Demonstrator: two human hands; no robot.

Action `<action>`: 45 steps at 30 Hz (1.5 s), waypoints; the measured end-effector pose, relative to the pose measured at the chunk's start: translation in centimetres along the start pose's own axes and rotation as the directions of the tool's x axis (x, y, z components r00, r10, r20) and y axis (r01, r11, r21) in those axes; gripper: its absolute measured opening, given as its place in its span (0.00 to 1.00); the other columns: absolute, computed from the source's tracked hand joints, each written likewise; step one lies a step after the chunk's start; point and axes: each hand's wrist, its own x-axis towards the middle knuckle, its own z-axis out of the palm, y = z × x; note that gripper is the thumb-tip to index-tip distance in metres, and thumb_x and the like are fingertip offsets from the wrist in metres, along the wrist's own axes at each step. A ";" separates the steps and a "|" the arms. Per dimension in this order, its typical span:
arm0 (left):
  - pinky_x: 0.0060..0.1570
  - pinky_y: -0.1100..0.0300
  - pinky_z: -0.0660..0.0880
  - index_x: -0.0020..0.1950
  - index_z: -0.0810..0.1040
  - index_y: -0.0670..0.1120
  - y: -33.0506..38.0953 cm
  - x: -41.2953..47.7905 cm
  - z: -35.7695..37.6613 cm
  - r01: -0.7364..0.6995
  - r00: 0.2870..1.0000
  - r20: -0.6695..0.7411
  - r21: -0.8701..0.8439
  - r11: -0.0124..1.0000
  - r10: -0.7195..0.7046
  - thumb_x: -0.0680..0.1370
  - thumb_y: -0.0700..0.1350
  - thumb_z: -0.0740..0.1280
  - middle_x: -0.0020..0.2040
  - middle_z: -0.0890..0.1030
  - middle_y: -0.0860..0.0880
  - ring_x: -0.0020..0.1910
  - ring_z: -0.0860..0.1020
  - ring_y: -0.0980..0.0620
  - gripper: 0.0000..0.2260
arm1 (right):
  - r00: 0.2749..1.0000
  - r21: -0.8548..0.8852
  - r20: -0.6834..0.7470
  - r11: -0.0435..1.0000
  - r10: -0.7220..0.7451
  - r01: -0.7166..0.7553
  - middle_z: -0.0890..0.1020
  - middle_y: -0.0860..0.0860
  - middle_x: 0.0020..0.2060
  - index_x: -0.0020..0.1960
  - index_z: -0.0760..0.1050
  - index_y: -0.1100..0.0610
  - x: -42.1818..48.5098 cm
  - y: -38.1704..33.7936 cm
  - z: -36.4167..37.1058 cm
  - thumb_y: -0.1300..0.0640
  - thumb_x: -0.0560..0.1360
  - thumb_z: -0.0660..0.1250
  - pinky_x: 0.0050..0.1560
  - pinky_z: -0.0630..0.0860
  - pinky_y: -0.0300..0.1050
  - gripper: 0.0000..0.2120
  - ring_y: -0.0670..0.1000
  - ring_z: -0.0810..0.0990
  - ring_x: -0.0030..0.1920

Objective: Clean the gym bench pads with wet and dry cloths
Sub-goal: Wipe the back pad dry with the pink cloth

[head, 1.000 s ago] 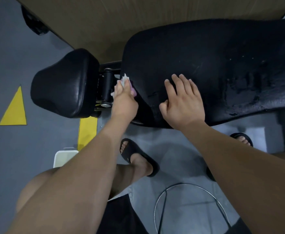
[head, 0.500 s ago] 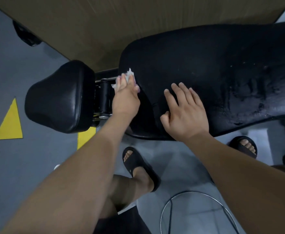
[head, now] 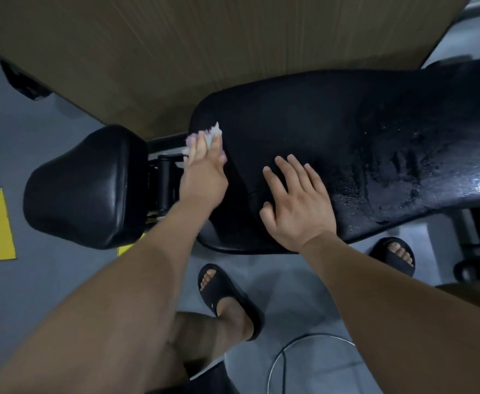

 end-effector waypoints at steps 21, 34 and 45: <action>0.81 0.51 0.42 0.84 0.45 0.50 1.7 5.2 -1.3 0.046 0.996 0.072 0.040 0.998 -0.048 0.87 0.45 0.48 0.84 0.42 0.44 0.82 0.38 0.48 0.25 | 0.997 -0.050 0.063 0.998 0.040 -0.037 0.58 0.57 0.81 0.82 0.59 0.48 1.4 4.2 -1.5 0.41 0.79 0.53 0.81 0.50 0.59 0.32 0.56 0.51 0.82; 0.80 0.54 0.49 0.84 0.52 0.54 4.1 8.2 -2.1 -0.177 0.982 0.073 0.057 0.983 0.172 0.87 0.47 0.50 0.84 0.48 0.49 0.82 0.43 0.52 0.24 | 0.999 -0.062 0.030 0.997 0.041 -0.039 0.65 0.60 0.78 0.78 0.67 0.52 3.2 4.0 -1.3 0.43 0.74 0.57 0.79 0.54 0.61 0.34 0.58 0.56 0.81; 0.79 0.56 0.50 0.83 0.54 0.54 5.6 9.3 -1.6 -0.239 0.969 0.076 0.051 0.970 0.235 0.87 0.46 0.52 0.84 0.50 0.51 0.82 0.44 0.53 0.24 | 0.998 -0.056 0.039 0.997 0.055 -0.053 0.65 0.60 0.78 0.78 0.67 0.52 3.7 3.9 -1.2 0.44 0.74 0.57 0.80 0.54 0.60 0.33 0.58 0.57 0.81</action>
